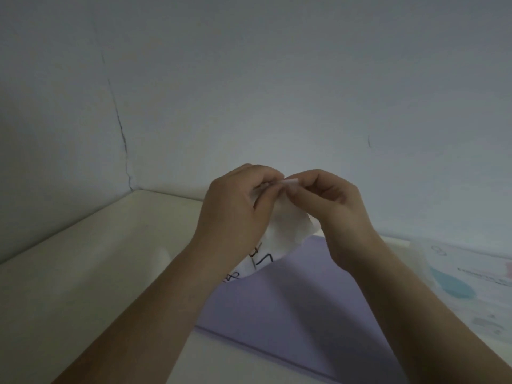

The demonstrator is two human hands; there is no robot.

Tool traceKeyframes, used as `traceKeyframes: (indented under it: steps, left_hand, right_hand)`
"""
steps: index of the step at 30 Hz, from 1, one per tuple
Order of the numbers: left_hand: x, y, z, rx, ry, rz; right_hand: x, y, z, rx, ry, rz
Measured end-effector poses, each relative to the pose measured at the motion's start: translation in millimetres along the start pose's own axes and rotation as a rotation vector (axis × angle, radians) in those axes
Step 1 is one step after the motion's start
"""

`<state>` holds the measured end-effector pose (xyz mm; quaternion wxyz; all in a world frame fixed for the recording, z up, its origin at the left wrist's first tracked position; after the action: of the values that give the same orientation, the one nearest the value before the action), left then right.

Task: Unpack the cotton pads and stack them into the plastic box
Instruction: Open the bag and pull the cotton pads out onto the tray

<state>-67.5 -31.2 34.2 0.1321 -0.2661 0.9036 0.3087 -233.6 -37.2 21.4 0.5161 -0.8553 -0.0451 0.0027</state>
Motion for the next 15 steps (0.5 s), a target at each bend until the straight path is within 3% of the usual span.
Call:
traceKeyframes:
  steps: [3, 7, 15]
  left_hand:
    - [1.9, -1.4, 1.2, -0.111, -0.035, 0.08]
    - [4.0, -7.0, 1.1, -0.134, -0.08, 0.065]
    - [-11.0, -46.8, 1.7, -0.273, -0.2, -0.234]
  right_hand:
    - [-5.1, 0.0, -1.1, -0.025, 0.065, 0.025]
    - [-10.6, 4.1, -4.7, -0.048, 0.134, 0.115]
    - [-56.2, 17.8, -14.0, -0.033, 0.518, 0.201]
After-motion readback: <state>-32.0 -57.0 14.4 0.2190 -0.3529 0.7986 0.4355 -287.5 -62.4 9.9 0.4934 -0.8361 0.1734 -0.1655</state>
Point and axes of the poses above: each hand's wrist, its own z-axis away from the middle knuckle, its own x-axis out of the palm, y = z × x, the point moved 3 cm from there along -z, towards the middle knuckle
